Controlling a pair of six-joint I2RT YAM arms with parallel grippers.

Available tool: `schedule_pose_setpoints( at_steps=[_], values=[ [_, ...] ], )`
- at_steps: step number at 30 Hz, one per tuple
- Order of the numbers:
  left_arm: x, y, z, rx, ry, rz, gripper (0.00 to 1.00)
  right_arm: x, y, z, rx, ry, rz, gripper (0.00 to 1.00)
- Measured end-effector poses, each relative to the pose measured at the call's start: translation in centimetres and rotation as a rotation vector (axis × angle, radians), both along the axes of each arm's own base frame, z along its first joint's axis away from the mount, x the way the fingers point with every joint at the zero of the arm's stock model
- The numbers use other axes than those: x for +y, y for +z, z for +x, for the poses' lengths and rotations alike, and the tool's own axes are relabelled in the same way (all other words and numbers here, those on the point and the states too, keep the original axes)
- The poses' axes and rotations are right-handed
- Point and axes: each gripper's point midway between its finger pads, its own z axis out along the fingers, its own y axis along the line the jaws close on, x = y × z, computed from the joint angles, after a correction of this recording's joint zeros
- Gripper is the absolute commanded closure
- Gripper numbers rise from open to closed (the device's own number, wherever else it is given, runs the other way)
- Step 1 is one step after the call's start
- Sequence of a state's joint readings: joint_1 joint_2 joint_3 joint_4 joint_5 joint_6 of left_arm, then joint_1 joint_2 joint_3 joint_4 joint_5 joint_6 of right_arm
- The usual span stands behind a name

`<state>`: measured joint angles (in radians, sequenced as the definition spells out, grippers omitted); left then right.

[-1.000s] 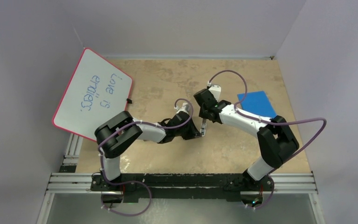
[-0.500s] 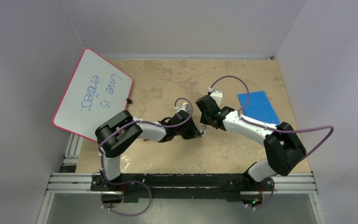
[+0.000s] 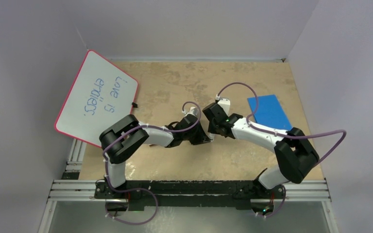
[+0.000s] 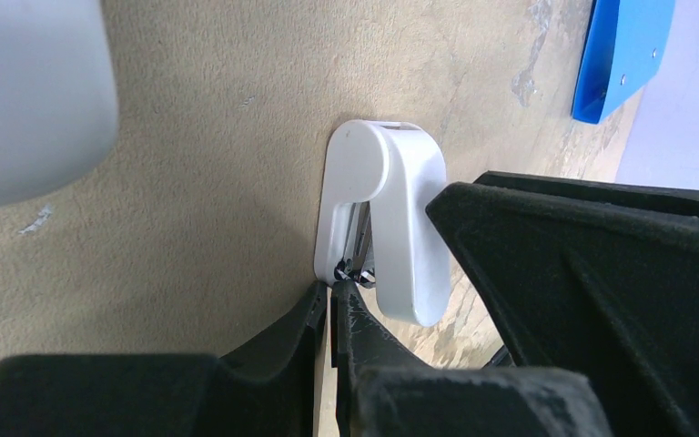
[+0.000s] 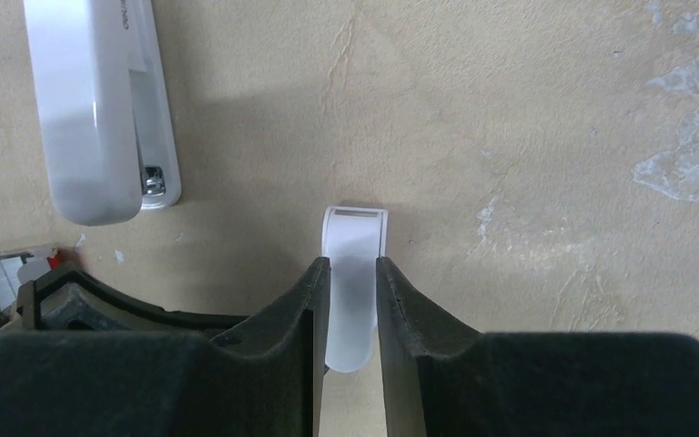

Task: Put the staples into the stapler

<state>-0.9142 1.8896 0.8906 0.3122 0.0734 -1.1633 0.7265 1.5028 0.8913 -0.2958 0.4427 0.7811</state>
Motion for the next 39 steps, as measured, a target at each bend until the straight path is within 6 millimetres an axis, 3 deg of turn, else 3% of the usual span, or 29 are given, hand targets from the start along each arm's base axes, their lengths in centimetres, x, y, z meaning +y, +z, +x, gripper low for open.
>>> schedule_pose_setpoints(
  at_steps=[6, 13, 23, 32, 39],
  values=[
    [0.0, 0.1, 0.1, -0.004, -0.010, -0.007, 0.84, 0.1, 0.8, -1.0, 0.010, 0.035, 0.036, 0.72],
    [0.7, 0.5, 0.3, -0.017, -0.039, -0.011, 0.81, 0.0, 1.9, -1.9, 0.000, 0.052, 0.071, 0.71],
    [3.9, 0.7, -0.4, -0.053, -0.024, 0.046, 0.82, 0.2, 1.0, -2.8, 0.042, 0.072, 0.061, 0.80],
    [4.8, 1.6, 0.1, -0.099, 0.005, 0.065, 0.82, 0.0, -1.7, -3.3, 0.105, 0.039, 0.033, 0.86],
    [5.0, 2.0, 0.2, -0.120, 0.006, 0.067, 0.82, 0.2, -1.8, -2.9, 0.092, 0.033, 0.045, 0.84]
  ],
)
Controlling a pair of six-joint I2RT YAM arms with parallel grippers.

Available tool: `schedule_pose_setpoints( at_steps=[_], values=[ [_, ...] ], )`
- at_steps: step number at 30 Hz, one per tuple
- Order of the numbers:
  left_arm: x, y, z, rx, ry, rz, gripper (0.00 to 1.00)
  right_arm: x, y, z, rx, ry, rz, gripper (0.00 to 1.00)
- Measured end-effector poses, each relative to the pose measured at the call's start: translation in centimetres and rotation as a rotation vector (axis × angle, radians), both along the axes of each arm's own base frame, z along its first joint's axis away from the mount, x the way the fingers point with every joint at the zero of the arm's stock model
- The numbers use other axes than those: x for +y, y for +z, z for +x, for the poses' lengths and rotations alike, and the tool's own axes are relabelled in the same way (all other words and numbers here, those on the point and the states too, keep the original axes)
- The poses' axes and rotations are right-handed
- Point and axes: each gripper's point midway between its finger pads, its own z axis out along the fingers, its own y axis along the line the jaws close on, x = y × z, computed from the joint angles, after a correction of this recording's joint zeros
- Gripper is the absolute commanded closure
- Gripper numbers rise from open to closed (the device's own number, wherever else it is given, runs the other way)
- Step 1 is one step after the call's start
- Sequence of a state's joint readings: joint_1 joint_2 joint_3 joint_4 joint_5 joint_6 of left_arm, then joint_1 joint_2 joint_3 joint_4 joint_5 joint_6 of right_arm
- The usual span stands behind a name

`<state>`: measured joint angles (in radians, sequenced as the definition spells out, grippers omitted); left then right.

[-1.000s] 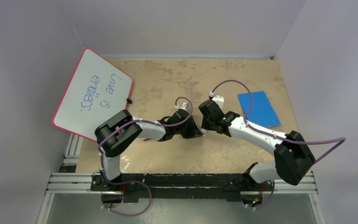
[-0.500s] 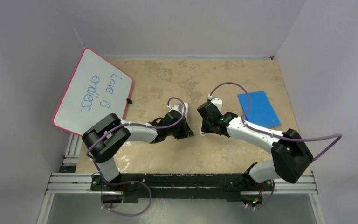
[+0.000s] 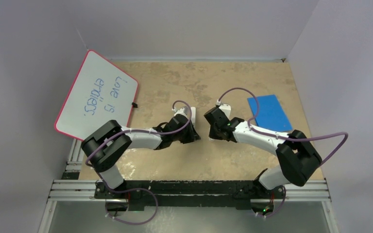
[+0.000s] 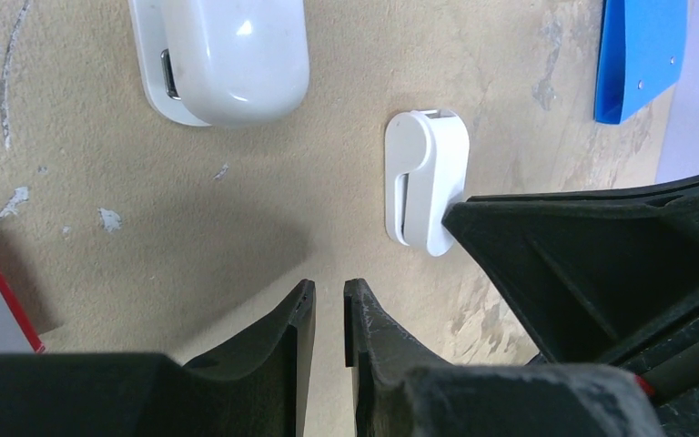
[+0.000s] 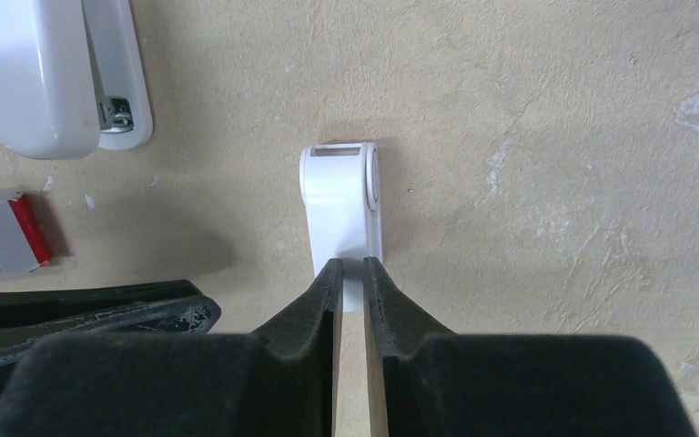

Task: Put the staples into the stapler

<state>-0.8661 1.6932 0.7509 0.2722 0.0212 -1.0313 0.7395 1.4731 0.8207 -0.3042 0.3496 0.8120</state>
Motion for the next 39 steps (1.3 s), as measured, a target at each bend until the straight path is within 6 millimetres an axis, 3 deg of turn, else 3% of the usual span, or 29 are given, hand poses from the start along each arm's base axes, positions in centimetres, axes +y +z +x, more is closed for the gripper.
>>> schedule_pose_setpoints(
  at_steps=[5, 7, 11, 14, 18, 22, 26, 29, 34, 39],
  values=[
    [0.2, -0.2, -0.2, 0.003, -0.002, 0.007, 0.82, -0.1, 0.5, 0.1, -0.002, -0.017, -0.002, 0.69],
    [0.3, 0.0, -0.2, 0.001, -0.002, 0.006, 0.78, -0.3, 1.5, 0.3, -0.016, -0.031, -0.006, 0.59],
    [0.5, 1.3, -0.1, -0.032, -0.003, -0.001, 0.70, -0.6, 4.3, 1.2, -0.075, -0.060, 0.000, 0.55],
    [0.7, 2.8, 0.2, -0.078, -0.003, -0.007, 0.63, -0.7, 6.2, 1.9, -0.127, -0.084, 0.012, 0.54],
    [1.8, 5.4, 0.3, -0.150, -0.010, 0.015, 0.47, -1.2, 8.2, 2.2, -0.181, -0.106, 0.028, 0.50],
    [3.5, 9.5, 0.1, -0.222, -0.045, 0.063, 0.33, -2.0, 10.9, 2.0, -0.252, -0.119, 0.063, 0.47],
    [6.4, 16.2, -0.2, -0.334, -0.047, 0.112, 0.29, -2.8, 14.5, 1.7, -0.351, -0.103, 0.113, 0.42],
    [9.5, 20.8, -1.1, -0.420, -0.021, 0.147, 0.27, -3.1, 17.2, 1.6, -0.415, -0.081, 0.137, 0.33],
    [15.6, 25.4, -4.2, -0.513, 0.021, 0.208, 0.24, -4.0, 21.9, 2.0, -0.542, -0.076, 0.154, 0.14],
    [21.5, 30.1, -6.8, -0.654, 0.086, 0.233, 0.22, -5.9, 26.1, 1.5, -0.644, -0.114, 0.172, 0.09]
  ],
)
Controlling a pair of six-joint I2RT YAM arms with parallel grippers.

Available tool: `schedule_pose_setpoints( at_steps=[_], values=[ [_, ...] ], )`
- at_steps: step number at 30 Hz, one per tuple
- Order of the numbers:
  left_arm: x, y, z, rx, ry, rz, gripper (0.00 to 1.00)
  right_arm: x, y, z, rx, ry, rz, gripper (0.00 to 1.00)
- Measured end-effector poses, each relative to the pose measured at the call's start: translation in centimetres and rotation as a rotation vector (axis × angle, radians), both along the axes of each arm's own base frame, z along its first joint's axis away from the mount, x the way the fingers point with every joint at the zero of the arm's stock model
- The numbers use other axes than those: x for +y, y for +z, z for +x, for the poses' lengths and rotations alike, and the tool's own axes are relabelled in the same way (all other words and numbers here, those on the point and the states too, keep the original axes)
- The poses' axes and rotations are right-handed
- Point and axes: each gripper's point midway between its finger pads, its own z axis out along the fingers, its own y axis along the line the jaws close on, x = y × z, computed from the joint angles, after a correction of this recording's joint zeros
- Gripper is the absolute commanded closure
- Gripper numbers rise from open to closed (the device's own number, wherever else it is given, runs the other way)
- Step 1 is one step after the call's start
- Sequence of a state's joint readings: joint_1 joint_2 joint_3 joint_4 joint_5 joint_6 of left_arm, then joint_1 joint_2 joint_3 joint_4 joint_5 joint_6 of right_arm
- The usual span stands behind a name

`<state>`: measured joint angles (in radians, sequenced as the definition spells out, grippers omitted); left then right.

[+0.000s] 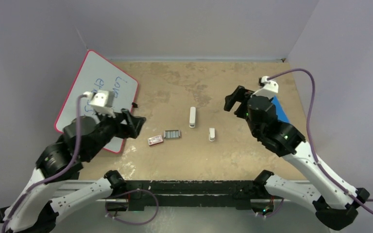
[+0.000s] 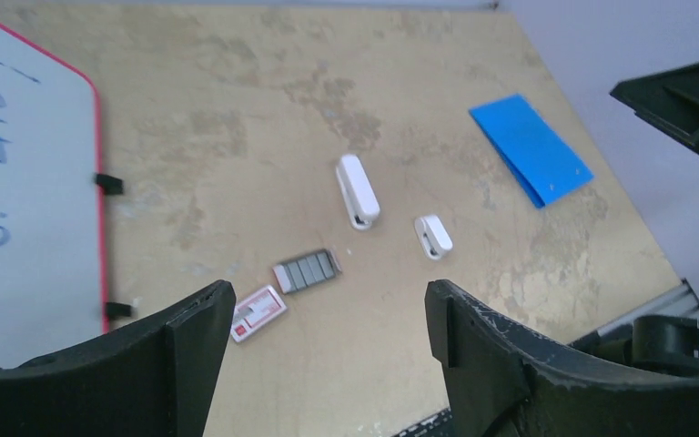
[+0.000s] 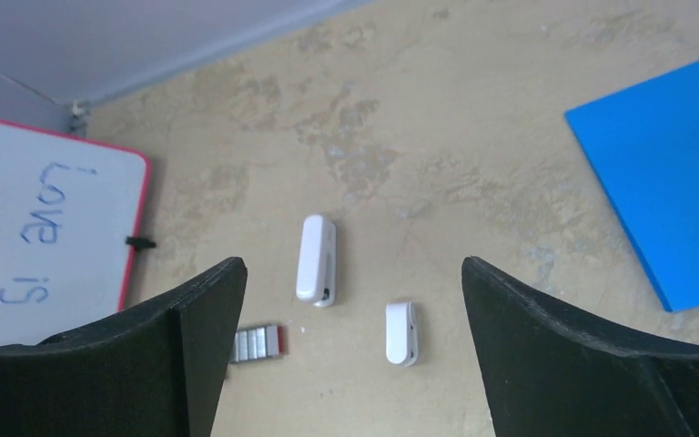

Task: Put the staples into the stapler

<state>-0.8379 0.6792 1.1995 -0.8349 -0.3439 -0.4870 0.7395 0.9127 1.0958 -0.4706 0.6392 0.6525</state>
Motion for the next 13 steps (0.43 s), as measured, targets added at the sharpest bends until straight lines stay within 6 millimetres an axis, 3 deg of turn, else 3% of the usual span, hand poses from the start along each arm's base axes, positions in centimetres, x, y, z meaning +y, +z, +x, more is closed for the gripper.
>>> schedule_pose_setpoints(
  at_steps=[3, 6, 13],
  values=[
    [2.9, 3.0, -1.1, -0.099, 0.044, -0.018, 0.22, -1.4, 2.7, -0.7, -0.064, -0.031, 0.040, 0.05],
    [4.5, 4.7, -1.6, -0.155, 0.067, -0.019, 0.21, -3.3, 5.4, -2.1, -0.144, -0.057, 0.090, 0.03],
    [5.0, 4.5, -1.6, -0.161, 0.068, 0.038, 0.20, -6.7, 9.6, -4.8, -0.291, -0.094, 0.190, 0.01]
  ],
)
